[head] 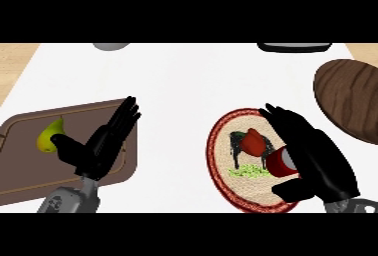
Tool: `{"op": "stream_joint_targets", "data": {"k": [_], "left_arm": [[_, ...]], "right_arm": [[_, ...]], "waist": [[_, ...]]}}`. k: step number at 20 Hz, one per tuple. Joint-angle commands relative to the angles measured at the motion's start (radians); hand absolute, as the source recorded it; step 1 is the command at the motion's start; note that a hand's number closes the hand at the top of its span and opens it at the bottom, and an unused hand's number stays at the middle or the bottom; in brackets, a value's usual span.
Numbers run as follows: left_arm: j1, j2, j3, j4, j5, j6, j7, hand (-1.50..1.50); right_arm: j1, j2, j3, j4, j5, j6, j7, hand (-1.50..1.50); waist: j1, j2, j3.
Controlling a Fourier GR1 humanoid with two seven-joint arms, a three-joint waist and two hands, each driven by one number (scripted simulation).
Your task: Pick the bell pepper from the placemat and place it in the bowl
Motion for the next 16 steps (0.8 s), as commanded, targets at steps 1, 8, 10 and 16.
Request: {"op": "stream_joint_targets", "data": {"k": [1,8,10,16], "left_arm": [[0.0,0.002,-0.003,-0.024,-0.002,-0.003,0.03,0.0],[0.036,-0.003,0.012,-0.062,-0.013,-0.027,0.028,0.0],[0.002,-0.04,0.013,-0.045,-0.031,-0.002,0.032,0.0],[0.004,-0.038,0.033,-0.03,-0.049,-0.025,0.051,0.0]], "right_arm": [[-0.101,0.083,0.055,-0.019,0.001,0.2,0.267,-1.5],[-0.217,0.236,0.038,0.139,-0.001,0.327,0.436,-1.5],[-0.215,0.264,0.031,0.216,0.04,0.288,0.419,-1.5],[-0.202,0.248,-0.027,0.229,0.024,0.399,0.43,-1.5]], "waist": [[0.017,0.003,0.002],[0.015,0.005,0.004],[0.011,0.006,0.004],[0.007,0.005,0.004]]}}
